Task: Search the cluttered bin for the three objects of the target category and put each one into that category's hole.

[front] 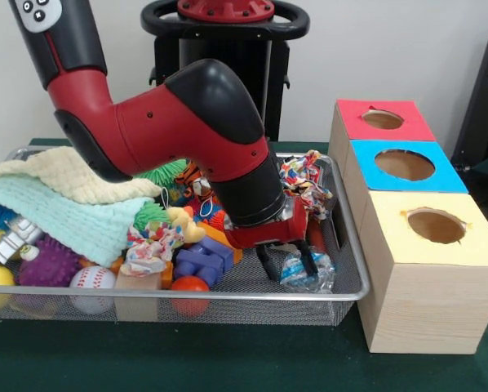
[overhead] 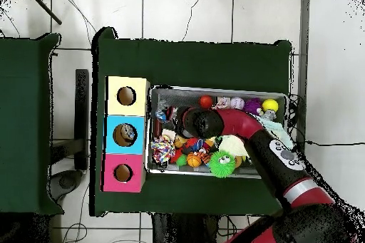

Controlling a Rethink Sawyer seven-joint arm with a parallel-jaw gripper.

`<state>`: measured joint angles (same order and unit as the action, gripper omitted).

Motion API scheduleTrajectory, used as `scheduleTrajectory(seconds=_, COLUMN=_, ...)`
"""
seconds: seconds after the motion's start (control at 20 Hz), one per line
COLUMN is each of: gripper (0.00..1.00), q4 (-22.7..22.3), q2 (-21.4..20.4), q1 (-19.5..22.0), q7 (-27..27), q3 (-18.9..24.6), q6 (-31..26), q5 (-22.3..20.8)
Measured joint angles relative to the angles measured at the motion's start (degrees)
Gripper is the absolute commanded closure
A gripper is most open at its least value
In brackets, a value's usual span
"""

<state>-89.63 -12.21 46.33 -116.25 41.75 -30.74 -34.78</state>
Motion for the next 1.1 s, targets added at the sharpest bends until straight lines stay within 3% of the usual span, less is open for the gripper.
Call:
scheduleTrajectory(seconds=0.45, gripper=0.00, q4=-1.17, q2=2.65, q1=4.43, q7=6.86, q3=4.47, q6=-2.45, q5=0.00)
scheduleTrajectory(seconds=0.75, gripper=0.00, q4=-1.35, q2=3.88, q1=5.14, q7=9.97, q3=6.37, q6=-3.09, q5=-0.01)
scheduleTrajectory(seconds=1.1, gripper=0.00, q4=-1.37, q2=3.86, q1=5.21, q7=10.12, q3=6.57, q6=-3.10, q5=-0.01)
